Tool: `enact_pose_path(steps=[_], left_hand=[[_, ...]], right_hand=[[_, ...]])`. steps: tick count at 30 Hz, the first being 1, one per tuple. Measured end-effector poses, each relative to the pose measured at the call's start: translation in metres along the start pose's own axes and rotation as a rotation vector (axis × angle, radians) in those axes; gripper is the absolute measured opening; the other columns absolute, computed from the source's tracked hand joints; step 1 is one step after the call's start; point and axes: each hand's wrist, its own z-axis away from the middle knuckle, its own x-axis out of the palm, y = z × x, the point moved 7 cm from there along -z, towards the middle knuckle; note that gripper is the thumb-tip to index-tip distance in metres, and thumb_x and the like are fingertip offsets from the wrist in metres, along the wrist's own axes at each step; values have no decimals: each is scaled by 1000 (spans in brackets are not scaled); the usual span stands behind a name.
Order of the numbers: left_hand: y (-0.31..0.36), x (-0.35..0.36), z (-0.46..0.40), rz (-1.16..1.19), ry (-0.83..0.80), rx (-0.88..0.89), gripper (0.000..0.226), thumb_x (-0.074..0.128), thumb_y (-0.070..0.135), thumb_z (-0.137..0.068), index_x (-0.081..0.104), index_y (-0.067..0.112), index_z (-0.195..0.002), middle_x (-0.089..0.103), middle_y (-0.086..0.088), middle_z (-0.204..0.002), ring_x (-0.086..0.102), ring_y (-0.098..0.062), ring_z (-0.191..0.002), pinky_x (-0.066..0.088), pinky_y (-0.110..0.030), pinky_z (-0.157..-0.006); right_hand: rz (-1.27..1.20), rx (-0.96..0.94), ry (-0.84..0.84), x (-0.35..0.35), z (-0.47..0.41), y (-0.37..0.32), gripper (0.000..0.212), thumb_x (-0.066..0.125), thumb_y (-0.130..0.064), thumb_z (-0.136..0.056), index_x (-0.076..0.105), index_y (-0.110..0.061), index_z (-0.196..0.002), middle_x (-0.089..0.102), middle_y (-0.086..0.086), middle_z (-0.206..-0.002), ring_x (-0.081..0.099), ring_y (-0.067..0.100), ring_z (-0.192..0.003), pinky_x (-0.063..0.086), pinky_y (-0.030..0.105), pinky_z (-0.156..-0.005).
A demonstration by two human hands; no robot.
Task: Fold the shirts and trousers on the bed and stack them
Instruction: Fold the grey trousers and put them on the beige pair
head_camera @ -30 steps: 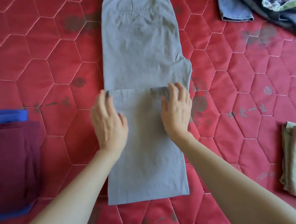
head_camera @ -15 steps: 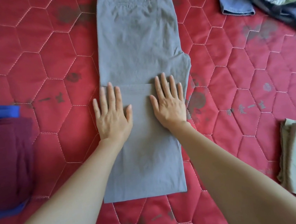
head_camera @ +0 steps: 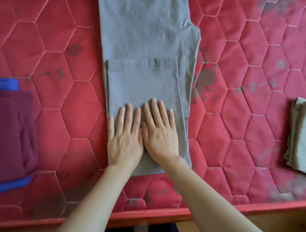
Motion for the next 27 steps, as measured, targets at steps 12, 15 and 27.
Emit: enact_pose_path(steps=[12, 15, 27], left_hand=[[-39, 4, 30, -4, 12, 25, 59, 19, 35, -99, 24, 9, -152, 12, -11, -162, 9, -24, -150, 8, -52, -119], [-19, -8, 36, -37, 79, 168, 57, 23, 34, -100, 28, 9, -151, 18, -11, -161, 13, -26, -149, 9, -53, -119], [-12, 20, 90, -16, -29, 273, 64, 27, 43, -99, 24, 10, -153, 16, -12, -161, 13, -26, -149, 18, -50, -119]], right_hand=[[174, 225, 17, -11, 55, 80, 58, 24, -38, -102, 12, -17, -155, 8, 11, -162, 4, 26, -150, 4, 50, -120], [160, 170, 127, -19, 66, 58, 57, 35, -31, -101, 22, -12, -153, 15, 15, -160, 9, 30, -149, 7, 51, -120], [198, -167, -63, 14, 120, 69, 68, 29, -55, -99, 21, -15, -154, 14, 2, -161, 9, 19, -150, 14, 48, -120]])
